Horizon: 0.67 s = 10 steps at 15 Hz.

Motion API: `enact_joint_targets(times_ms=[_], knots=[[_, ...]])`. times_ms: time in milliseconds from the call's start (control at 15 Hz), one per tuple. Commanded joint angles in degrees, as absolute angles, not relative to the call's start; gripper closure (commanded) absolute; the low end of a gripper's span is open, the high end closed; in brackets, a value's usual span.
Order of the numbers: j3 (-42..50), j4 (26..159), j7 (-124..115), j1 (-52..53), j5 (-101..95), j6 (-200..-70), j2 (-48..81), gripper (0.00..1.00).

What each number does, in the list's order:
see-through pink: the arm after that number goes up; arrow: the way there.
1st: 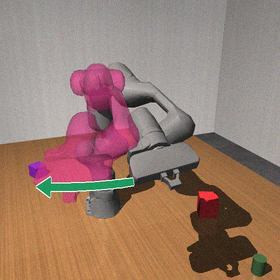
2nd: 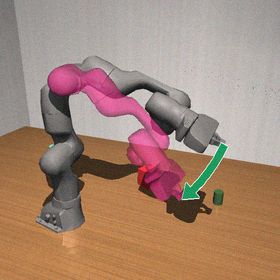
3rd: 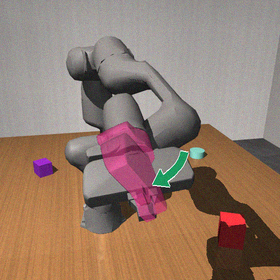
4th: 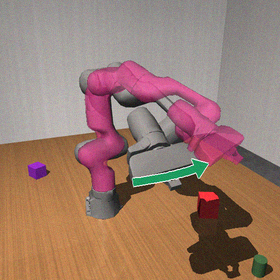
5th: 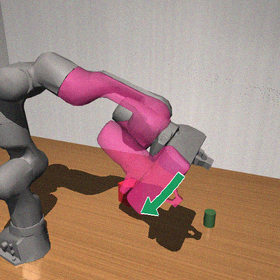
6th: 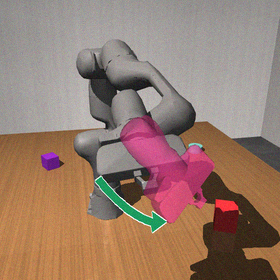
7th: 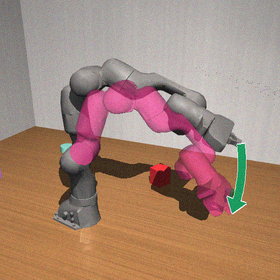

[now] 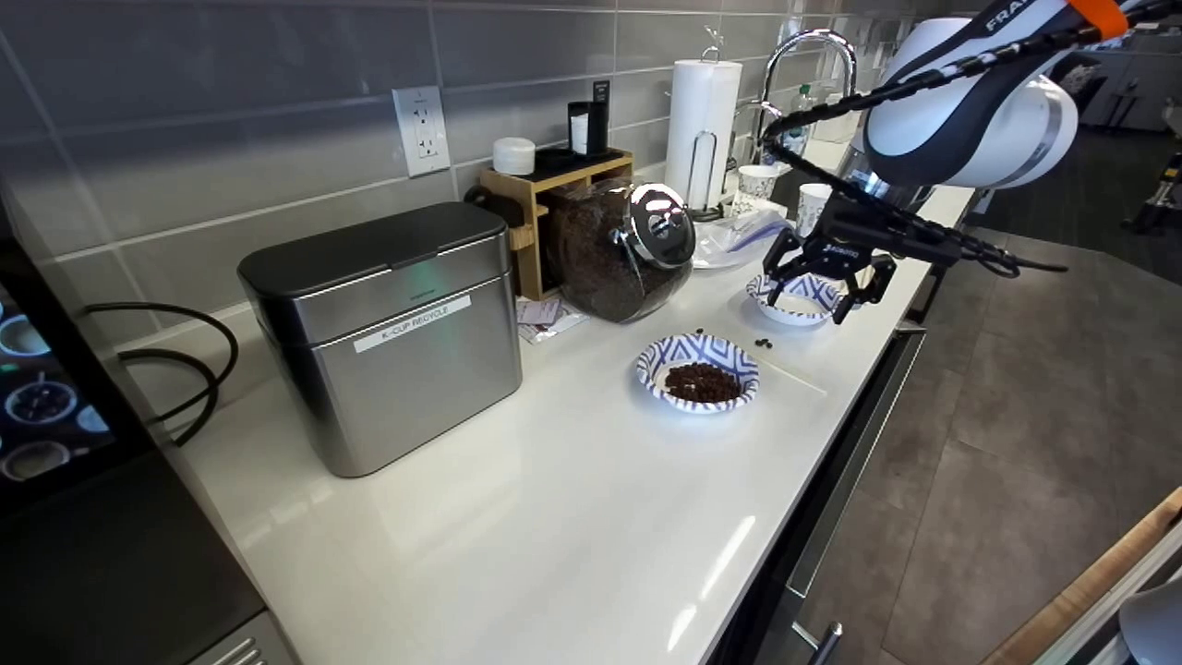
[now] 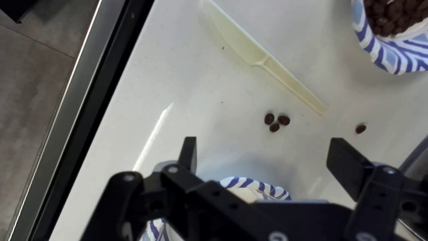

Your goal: Pour the contents on the bowl to the left into the bowl to the right

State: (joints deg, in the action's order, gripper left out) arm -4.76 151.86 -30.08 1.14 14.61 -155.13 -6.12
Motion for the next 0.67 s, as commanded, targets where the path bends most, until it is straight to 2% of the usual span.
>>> enact_joint_targets(times_ms=[0, 600], knots=[[-5.21, 150.44, -32.32, 1.02, 11.71, -155.51, -4.13, 0.00], [-4.96, 147.68, -36.70, 1.78, 7.66, -153.51, 0.05, 0.00]])
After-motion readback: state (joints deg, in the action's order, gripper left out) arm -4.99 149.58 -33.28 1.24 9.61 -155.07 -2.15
